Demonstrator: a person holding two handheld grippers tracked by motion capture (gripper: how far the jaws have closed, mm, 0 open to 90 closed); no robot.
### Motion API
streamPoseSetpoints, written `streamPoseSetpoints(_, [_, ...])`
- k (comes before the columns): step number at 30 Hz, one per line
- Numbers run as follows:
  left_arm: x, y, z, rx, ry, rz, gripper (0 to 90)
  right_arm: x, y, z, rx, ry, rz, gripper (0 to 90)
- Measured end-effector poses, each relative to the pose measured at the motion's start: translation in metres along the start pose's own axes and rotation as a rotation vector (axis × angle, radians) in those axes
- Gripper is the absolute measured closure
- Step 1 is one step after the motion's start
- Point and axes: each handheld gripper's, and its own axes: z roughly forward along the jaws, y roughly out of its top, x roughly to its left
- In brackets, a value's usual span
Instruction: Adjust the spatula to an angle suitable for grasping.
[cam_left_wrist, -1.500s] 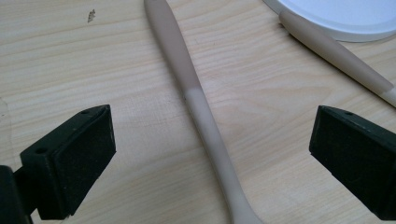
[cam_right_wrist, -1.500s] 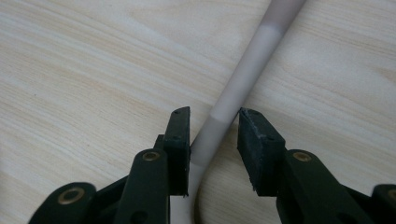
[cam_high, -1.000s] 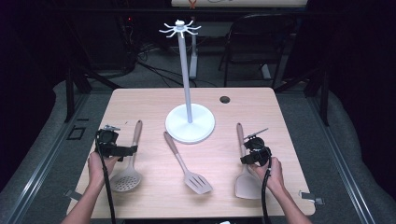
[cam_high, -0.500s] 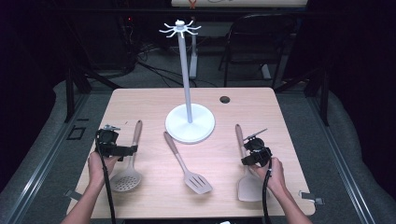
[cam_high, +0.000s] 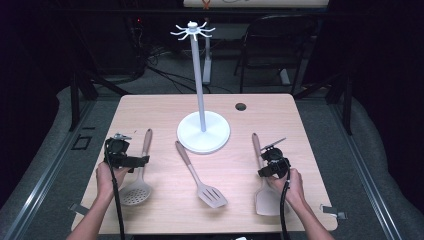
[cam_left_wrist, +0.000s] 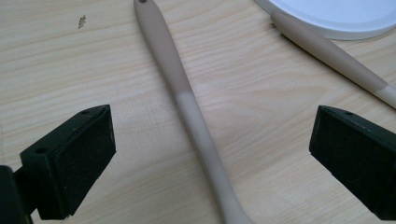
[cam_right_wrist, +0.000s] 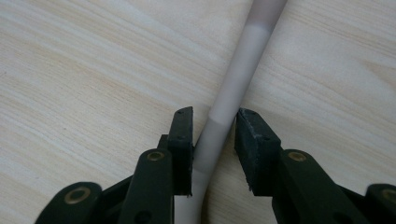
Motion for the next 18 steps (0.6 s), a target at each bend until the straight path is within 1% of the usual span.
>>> streamPoseSetpoints(1, [0.001, 0.000, 0.000, 0.005, -0.003, -0.004, 0.1, 0.000, 0.000, 0.000, 0.000, 0.000, 0.000, 68.5])
streamPoseSetpoints(4, [0.002, -0.001, 0.000, 0.009, -0.008, 0.001, 0.1, -0.003, 0.000, -0.002, 0.009, 0.005, 0.007, 69.3])
streamPoseSetpoints(5, [0.001, -0.001, -0.001, 0.006, -0.006, 0.002, 0.1, -0.004, 0.001, -0.002, 0.018, 0.016, -0.001, 69.9])
streamPoseSetpoints(7, [0.002, 0.000, -0.001, 0.003, -0.001, 0.003, 0.1, -0.005, 0.001, -0.003, 0.035, 0.015, -0.012, 71.6])
streamPoseSetpoints(8, [0.002, 0.000, -0.001, 0.005, -0.003, 0.000, 0.1, -0.005, 0.001, -0.003, 0.039, 0.024, -0.010, 72.5])
streamPoseSetpoints(9, [0.003, 0.000, -0.001, 0.006, -0.002, -0.003, 0.1, -0.006, 0.002, -0.005, 0.067, 0.027, -0.029, 73.4])
streamPoseSetpoints(10, [0.003, 0.000, -0.001, 0.007, -0.003, -0.006, 0.1, -0.006, 0.001, -0.005, 0.060, 0.037, -0.025, 74.0])
streamPoseSetpoints(11, [0.003, 0.000, -0.001, 0.007, -0.004, -0.003, 0.1, -0.004, 0.000, -0.005, 0.050, 0.035, -0.015, 74.5])
streamPoseSetpoints(12, [0.002, 0.000, -0.001, 0.011, -0.004, 0.003, 0.1, -0.005, 0.000, -0.006, 0.074, 0.040, -0.044, 75.1])
streamPoseSetpoints(13, [0.002, 0.000, -0.002, 0.010, -0.001, 0.008, 0.1, -0.004, 0.000, -0.007, 0.085, 0.039, -0.062, 75.6])
streamPoseSetpoints(14, [0.002, 0.000, -0.002, 0.005, 0.000, 0.006, 0.1, -0.002, -0.001, -0.008, 0.090, 0.018, -0.084, 76.3])
streamPoseSetpoints(15, [0.002, 0.000, -0.003, 0.002, -0.001, 0.007, 0.1, 0.000, -0.002, -0.007, 0.092, 0.041, -0.080, 76.9])
streamPoseSetpoints(16, [0.002, 0.000, -0.003, 0.002, -0.001, 0.002, 0.1, 0.002, -0.003, -0.008, 0.100, 0.025, -0.091, 77.5])
streamPoseSetpoints(18, [0.001, 0.000, -0.004, 0.000, -0.002, 0.001, 0.1, 0.005, -0.004, -0.008, 0.110, 0.038, -0.103, 77.6])
